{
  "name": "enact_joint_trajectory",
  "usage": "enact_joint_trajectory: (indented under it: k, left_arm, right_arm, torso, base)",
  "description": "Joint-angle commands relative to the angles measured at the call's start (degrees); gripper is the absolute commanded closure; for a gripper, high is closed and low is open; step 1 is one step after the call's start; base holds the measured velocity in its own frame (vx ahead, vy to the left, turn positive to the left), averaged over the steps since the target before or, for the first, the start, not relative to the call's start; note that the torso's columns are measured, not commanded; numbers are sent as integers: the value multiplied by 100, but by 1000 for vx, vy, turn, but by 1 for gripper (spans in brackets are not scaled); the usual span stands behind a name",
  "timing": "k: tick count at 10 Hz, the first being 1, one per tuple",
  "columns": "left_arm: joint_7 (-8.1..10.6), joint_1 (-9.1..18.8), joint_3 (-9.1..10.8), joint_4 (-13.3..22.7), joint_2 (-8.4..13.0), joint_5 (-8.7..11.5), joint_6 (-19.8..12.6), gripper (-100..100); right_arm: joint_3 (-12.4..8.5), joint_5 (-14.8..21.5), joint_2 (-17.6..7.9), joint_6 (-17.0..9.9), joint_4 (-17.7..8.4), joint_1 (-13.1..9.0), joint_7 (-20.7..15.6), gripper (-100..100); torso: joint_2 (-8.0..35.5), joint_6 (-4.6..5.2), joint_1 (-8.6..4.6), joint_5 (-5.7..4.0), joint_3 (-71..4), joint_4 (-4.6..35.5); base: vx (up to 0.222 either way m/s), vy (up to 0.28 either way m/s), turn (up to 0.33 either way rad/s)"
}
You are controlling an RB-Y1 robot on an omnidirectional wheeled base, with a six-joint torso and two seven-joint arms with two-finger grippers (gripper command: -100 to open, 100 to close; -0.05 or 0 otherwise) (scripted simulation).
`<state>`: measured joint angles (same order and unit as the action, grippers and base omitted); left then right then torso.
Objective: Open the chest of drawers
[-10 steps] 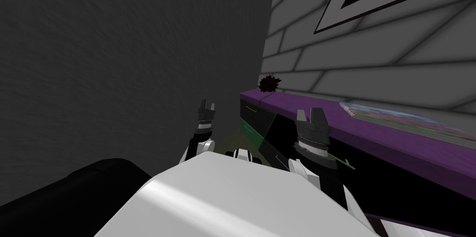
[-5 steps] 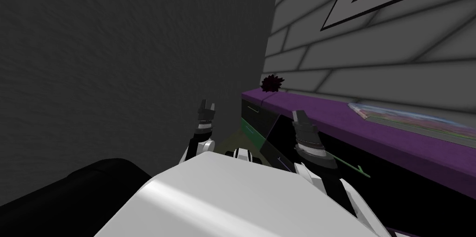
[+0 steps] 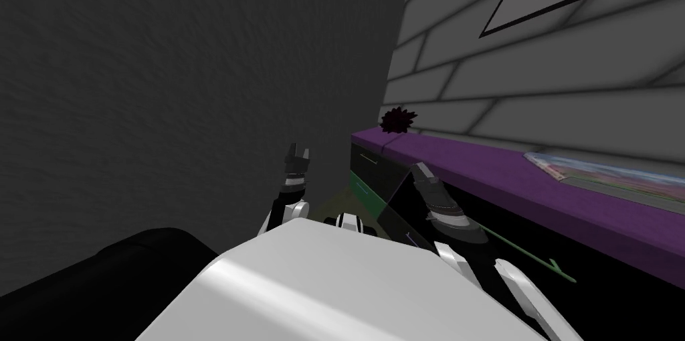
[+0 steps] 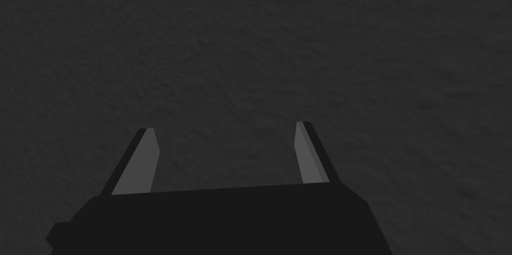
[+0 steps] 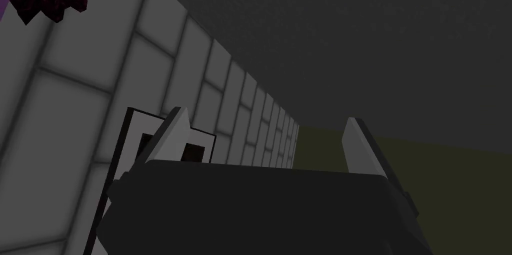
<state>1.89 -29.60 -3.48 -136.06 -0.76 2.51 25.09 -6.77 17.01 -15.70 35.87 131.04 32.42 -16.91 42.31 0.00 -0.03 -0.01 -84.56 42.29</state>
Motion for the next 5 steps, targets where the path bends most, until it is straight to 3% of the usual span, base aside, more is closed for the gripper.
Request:
enact_joint_trajectory:
  k: [1, 5]
  left_arm:
    - [0, 0, 0, 0, 0, 0, 0, 0]
    - [0, 0, 0, 0, 0, 0, 0, 0]
  right_arm:
    - [-136, 407, -340, 13, -170, 29, -378, -100]
    - [-346, 1060, -861, 37, -388, 135, -970, -100]
  torso:
    - [-3, -1, 2, 0, -1, -1]
    - [-3, 0, 5, 1, -2, -1]
  base:
    - [39, 46, 64]
    - [44, 51, 70]
